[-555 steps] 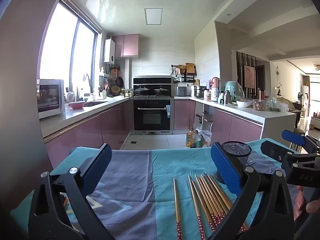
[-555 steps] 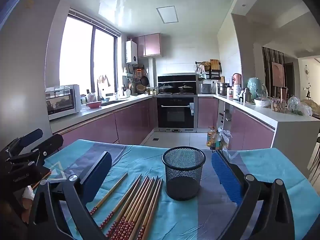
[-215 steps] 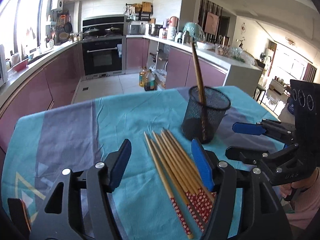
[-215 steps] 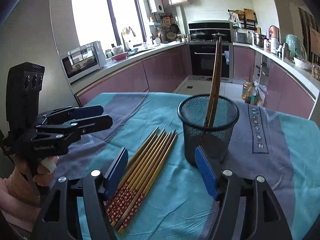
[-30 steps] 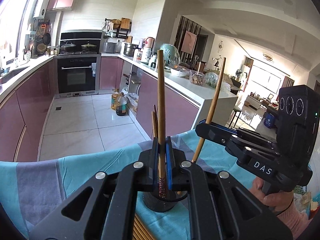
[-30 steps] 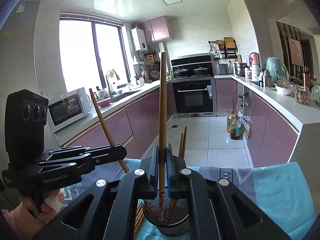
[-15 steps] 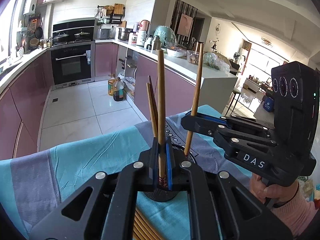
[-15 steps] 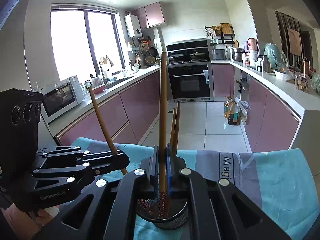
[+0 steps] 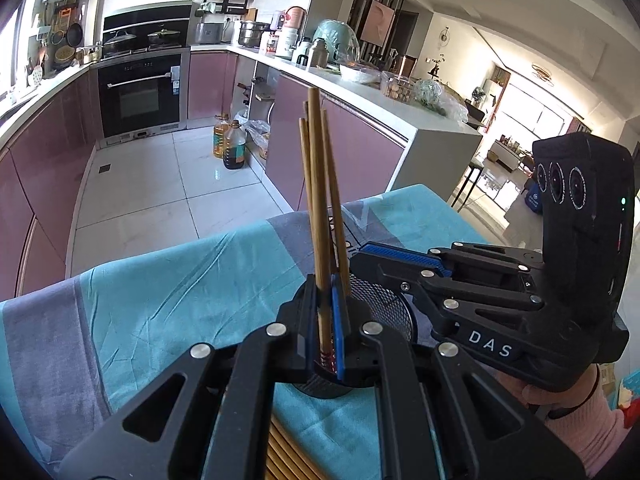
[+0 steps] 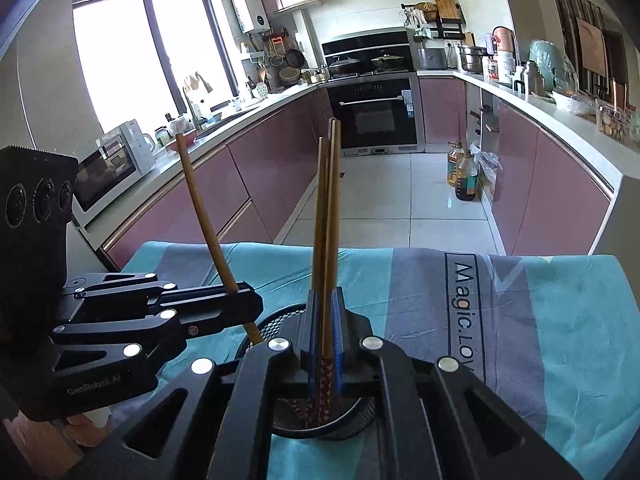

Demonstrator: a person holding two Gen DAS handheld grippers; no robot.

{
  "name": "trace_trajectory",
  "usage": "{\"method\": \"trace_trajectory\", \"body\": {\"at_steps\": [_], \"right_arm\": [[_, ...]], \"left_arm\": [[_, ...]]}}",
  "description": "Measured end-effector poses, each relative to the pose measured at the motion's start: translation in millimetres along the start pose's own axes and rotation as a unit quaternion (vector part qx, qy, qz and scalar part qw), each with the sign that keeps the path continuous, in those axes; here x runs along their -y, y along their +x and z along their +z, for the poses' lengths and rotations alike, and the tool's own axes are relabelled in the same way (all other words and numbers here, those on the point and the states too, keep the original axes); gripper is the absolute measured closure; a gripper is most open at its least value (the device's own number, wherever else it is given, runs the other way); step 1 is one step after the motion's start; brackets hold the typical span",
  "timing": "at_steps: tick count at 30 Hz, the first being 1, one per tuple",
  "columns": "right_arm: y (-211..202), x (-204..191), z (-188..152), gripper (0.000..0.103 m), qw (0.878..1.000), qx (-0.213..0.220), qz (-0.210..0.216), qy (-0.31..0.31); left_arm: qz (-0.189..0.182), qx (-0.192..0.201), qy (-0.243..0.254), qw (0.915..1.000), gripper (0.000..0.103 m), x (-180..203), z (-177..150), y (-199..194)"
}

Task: Organize utensils
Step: 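Open the right tool to release the chopstick and withdraw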

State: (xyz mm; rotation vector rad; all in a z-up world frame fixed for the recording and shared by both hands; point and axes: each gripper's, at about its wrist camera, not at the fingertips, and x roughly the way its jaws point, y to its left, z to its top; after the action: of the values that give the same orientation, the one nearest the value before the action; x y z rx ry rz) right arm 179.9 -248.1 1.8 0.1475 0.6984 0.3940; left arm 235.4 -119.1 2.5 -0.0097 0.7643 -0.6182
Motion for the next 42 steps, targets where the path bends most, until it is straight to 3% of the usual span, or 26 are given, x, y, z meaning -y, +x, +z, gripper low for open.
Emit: {"method": "trace_trajectory", "body": {"at_steps": [8, 12, 15, 17, 21, 23, 24, 28, 35, 38, 42], "right_arm": [[-2.4, 2.9, -3.2, 0.094, 1.000, 0.008, 0.005, 0.010], [-11.5, -0.2, -6.5, 0.084, 1.000, 0.019, 0.012, 0.007], [-23.5, -8.7, -12.2, 0.077, 0.999, 0.033, 0.020, -0.004], [-34.6, -16.5, -18.2, 0.065, 0.998, 0.046, 0.028, -0.016], [-55.1, -35.8, -36.8, 0.055, 0.996, 0.067, 0.040, -0.049], [-60.7, -44.1, -49.5, 0.050, 0.995, 0.066, 0.052, -0.060], [-61.4, -47.8, -55.3, 0.049, 0.994, 0.062, 0.056, -0.064], [-50.9, -58.3, -82.4, 0.047, 0.996, 0.027, 0.055, -0.072], [-17.3, -59.9, -116.2, 0.041, 0.997, -0.034, 0.028, -0.059], [-9.5, -60.2, -124.5, 0.040, 0.998, -0.045, 0.021, -0.049], [-7.0, -63.1, -129.2, 0.031, 0.998, -0.046, 0.004, -0.050]], "left_arm": [[0.015, 0.007, 0.003, 0.9999, 0.086, 3.9, -4.5, -0.7], [0.024, 0.023, -0.003, 0.9994, 0.081, 2.6, -13.2, -13.2], [0.043, 0.056, -0.006, 0.9975, 0.070, -0.2, -20.8, -35.1], [0.057, 0.082, -0.008, 0.9950, 0.056, -1.8, -28.7, -54.1], [0.078, 0.122, 0.000, 0.9894, 0.038, -4.1, -49.2, -88.5], [0.095, 0.138, 0.001, 0.9858, 0.019, -6.0, -63.3, -101.7], [0.103, 0.141, 0.000, 0.9846, 0.018, -7.0, -67.4, -106.3], [0.129, 0.123, -0.023, 0.9837, 0.011, -19.2, -92.6, -110.8], [0.166, 0.058, -0.062, 0.9824, 0.011, -40.5, -141.5, -86.3], [0.172, 0.034, -0.069, 0.9822, 0.012, -45.6, -157.7, -77.1], [0.174, 0.022, -0.067, 0.9822, 0.012, -43.2, -165.4, -69.9]]}}
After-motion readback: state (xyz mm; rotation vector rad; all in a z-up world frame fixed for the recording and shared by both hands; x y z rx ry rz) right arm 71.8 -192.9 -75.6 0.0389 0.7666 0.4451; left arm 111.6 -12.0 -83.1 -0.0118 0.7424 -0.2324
